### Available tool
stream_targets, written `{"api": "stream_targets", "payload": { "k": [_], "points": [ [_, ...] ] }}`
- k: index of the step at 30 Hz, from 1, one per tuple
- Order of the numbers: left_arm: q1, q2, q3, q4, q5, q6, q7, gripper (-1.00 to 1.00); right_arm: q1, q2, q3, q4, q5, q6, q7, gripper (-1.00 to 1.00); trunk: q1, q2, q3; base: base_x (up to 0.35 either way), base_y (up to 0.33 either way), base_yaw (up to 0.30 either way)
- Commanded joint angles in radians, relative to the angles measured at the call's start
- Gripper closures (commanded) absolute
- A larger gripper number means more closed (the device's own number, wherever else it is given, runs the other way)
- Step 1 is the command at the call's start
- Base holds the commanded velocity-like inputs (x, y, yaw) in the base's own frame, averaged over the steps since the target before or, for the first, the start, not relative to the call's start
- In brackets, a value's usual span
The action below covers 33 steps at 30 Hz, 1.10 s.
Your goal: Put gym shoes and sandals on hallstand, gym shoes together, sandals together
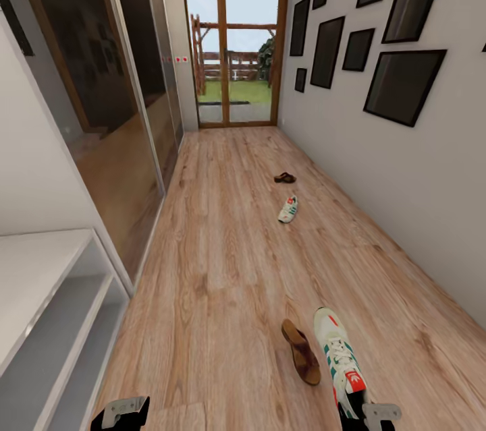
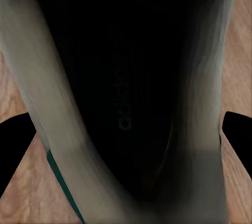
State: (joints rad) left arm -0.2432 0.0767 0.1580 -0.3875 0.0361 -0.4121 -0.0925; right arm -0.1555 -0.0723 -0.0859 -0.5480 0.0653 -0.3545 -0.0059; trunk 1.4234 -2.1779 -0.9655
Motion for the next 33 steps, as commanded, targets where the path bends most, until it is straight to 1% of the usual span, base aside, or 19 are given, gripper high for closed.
{"api": "stream_targets", "payload": {
  "k": [1,8,13,21,33],
  "points": [
    [-0.001,-0.001,0.006,0.001,0.004,-0.002,-0.01,-1.0,0.0,0.0,-0.003,0.0,0.006,-0.003,-0.001,1.0,0.0,0.0,-0.001,0.307,0.033,0.0],
    [-0.001,-0.001,0.006,0.001,0.004,-0.002,-0.01,-1.0,0.0,0.0,-0.004,-0.002,0.005,-0.003,-0.002,1.0,0.0,0.0,0.0,0.308,0.013,-0.004],
    [-0.001,-0.002,0.006,0.001,0.004,-0.002,-0.009,-1.0,0.0,0.0,-0.005,-0.003,0.005,-0.003,-0.002,1.0,0.0,0.0,0.003,0.308,0.002,-0.126],
    [-0.001,-0.001,0.006,0.001,0.004,-0.002,-0.01,-1.0,-0.001,0.0,-0.005,-0.003,0.004,-0.003,-0.002,1.0,0.0,0.0,0.01,0.042,0.0,-0.193],
    [-0.001,0.0,0.006,0.001,0.004,-0.007,-0.01,-1.0,0.0,0.002,-0.005,-0.004,0.004,-0.003,-0.002,1.0,0.0,0.0,0.012,0.001,0.0,-0.022]
  ]
}}
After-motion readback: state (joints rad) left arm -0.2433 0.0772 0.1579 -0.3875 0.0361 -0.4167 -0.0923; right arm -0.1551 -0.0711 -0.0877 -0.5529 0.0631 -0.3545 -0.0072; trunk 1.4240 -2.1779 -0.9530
